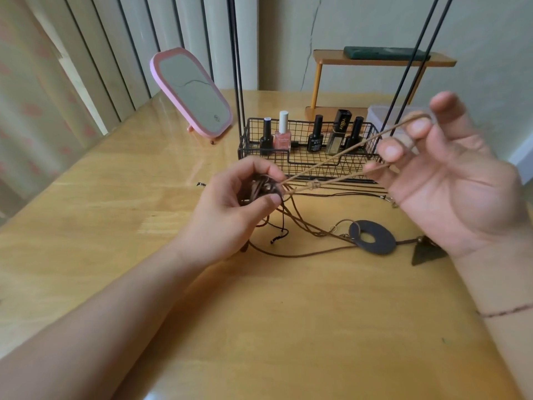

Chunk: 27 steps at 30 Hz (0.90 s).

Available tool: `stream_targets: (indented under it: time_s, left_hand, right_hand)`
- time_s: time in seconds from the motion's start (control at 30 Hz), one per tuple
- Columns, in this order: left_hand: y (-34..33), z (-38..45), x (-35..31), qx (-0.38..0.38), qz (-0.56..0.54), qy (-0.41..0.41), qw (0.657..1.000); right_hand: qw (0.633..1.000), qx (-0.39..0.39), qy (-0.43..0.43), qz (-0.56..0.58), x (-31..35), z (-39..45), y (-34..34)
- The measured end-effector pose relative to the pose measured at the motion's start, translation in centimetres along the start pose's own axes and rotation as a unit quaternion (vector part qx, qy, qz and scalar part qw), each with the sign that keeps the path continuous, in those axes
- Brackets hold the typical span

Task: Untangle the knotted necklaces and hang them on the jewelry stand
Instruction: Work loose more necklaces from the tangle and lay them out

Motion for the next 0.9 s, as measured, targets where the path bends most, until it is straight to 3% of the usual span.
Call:
stream_targets:
  time_s: [0.27, 0.37, 0.43, 0.5, 0.53, 0.6, 0.63, 0.7, 0.8, 0.9]
  left_hand:
    - [-0.4, 0.0, 1.0, 0.074, 0.065, 0.055, 0.994]
    - [-0.3, 0.0, 1.0, 0.064, 0.100, 0.049, 0.992]
    - [-0.1, 0.1, 1.1, 0.051, 0.119, 0.032, 0.991]
    - [0.1, 0.1, 1.0, 0.029, 0.124, 0.015, 0.992]
    - [0.1, 0.1, 0.9, 0.021, 0.117, 0.006, 0.993]
    - [0.3, 0.2, 0.7, 0.022, 0.084, -0.010, 0.996]
    - [0.3, 0.3, 0.7, 0.031, 0.063, -0.015, 0.997]
    - [0.5, 0.4, 0.6, 0.045, 0.032, -0.026, 0.998]
    - [0.5, 0.4, 0.6, 0.068, 0.007, -0.022, 0.997]
    - [0.5, 0.4, 0.6, 0.088, -0.030, -0.015, 0.996]
  right_hand:
    - [0.999, -0.026, 0.046, -0.014, 1.0, 0.2, 1.7]
    - [0.997, 0.038, 0.058, -0.021, 1.5, 0.3, 1.4]
    - [0.986, 0.138, 0.069, -0.065, 2.0, -0.2, 0.2]
    - [0.941, 0.233, 0.094, -0.227, 1.7, -1.4, -1.7]
    - [0.902, 0.233, 0.119, -0.343, 1.2, -1.9, -2.4]
    - [0.812, 0.158, 0.187, -0.531, 0.1, -2.1, -2.9]
    - [0.791, 0.112, 0.169, -0.577, -0.7, -2.0, -2.2]
    - [0.778, 0.074, 0.007, -0.624, -2.3, -1.2, -0.4]
    - [0.665, 0.158, -0.179, -0.708, -4.1, -1.3, 2.1]
    - [0.663, 0.191, -0.230, -0.687, -4.5, -1.6, 2.2]
Point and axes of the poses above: each hand's wrist, its own z-axis towards the middle knuckle, its own y-axis out of the back of the hand, x = y × z, the point moved 3 cm from there along z, towards the middle knuckle, and after that the axes turned 5 degrees about y, right-handed, at the moved point
